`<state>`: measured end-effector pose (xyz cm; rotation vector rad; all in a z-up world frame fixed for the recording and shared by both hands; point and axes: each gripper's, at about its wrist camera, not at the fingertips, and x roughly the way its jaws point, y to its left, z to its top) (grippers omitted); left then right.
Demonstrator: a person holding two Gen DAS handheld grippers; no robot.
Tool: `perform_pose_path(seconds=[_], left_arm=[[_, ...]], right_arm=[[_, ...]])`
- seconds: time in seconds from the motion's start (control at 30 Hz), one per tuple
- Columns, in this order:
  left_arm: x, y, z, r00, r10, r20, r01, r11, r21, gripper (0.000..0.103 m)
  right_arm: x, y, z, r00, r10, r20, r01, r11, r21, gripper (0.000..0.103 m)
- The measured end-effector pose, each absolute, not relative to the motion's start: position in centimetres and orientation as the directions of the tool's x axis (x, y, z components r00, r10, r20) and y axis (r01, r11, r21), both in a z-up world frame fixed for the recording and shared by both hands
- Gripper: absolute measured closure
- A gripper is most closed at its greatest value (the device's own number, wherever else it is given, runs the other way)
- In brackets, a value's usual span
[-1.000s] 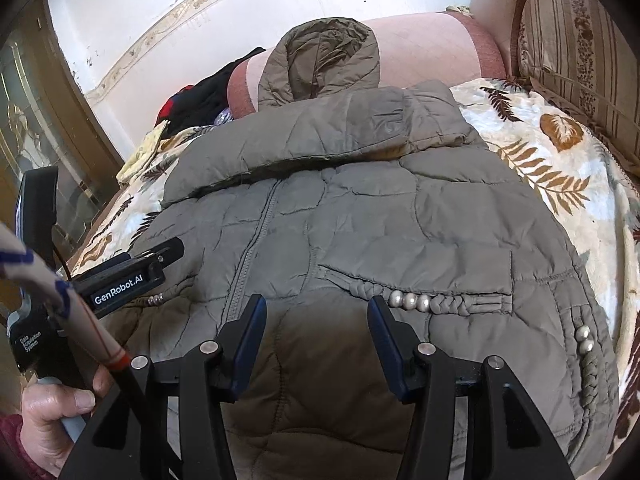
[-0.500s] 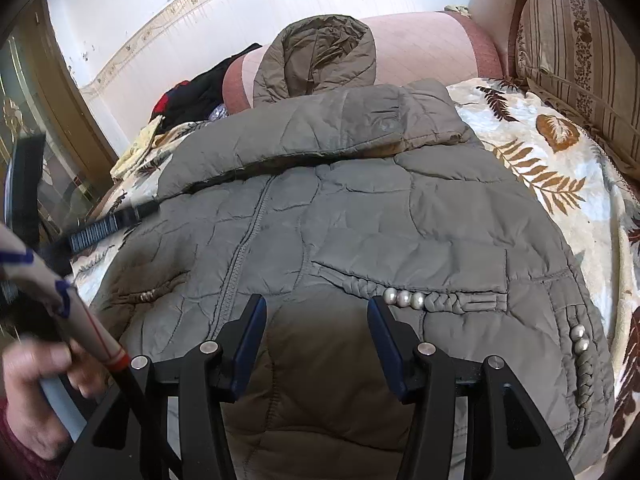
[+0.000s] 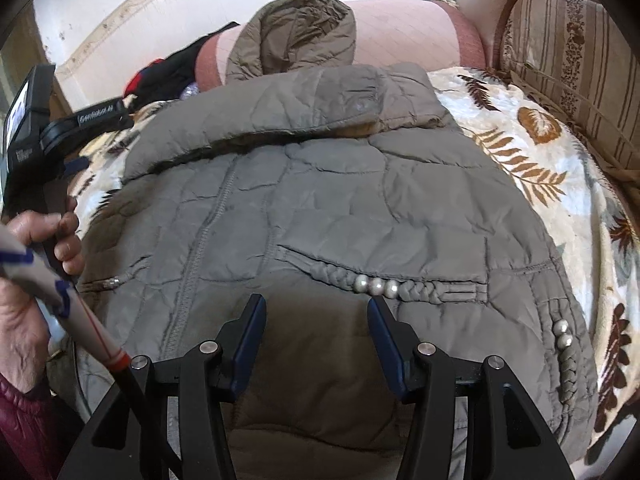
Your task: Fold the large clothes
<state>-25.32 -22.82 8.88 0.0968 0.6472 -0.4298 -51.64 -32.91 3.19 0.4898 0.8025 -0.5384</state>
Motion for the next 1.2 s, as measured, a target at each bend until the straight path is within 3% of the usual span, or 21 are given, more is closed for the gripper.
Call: perform_pose_path(seconds=[0.23,0.57,0.8,1.03,1.2], left_arm=[[-23.6,-22.9,6.7,0.686,-0.353,-0.636,0.428,0.903,-0.040,0.016],[-22.9,-21.9,8.2,0.716,-0.356,-0.601,0.415,0.909,-0.044,0.016],[-20.9,-24.0,10.4,0.701,-0.406,-0.587,0.470,0.881,-0.048,0.016],[-17.3,-24.7,5.9,0.629,-0.338,-0.700,0.492,0.870,0.022,0.016],[-16.1,-23.4,5.1,0.597,-0.342,-0.726,0.464,0.885,-0.036,0.016]], right_arm=[[-50.6,-34.4,3.7,0.564,-0.271,-0.780,0.673,0.698,0.244,0.046],[-46.7,-36.8,9.3,0.622,-0.308,-0.720,0.675,0.677,0.294,0.046],[-42.8,-37.2,12.8,0.622,-0.341,-0.705,0.646,0.732,0.216,0.040],[-39.6,-39.3,13.7,0.603,-0.363,-0.711,0.645,0.746,0.166,0.040],[-37.9,-42.3,14.8,0.611,-0.356,-0.707,0.649,0.737,0.189,0.040]])
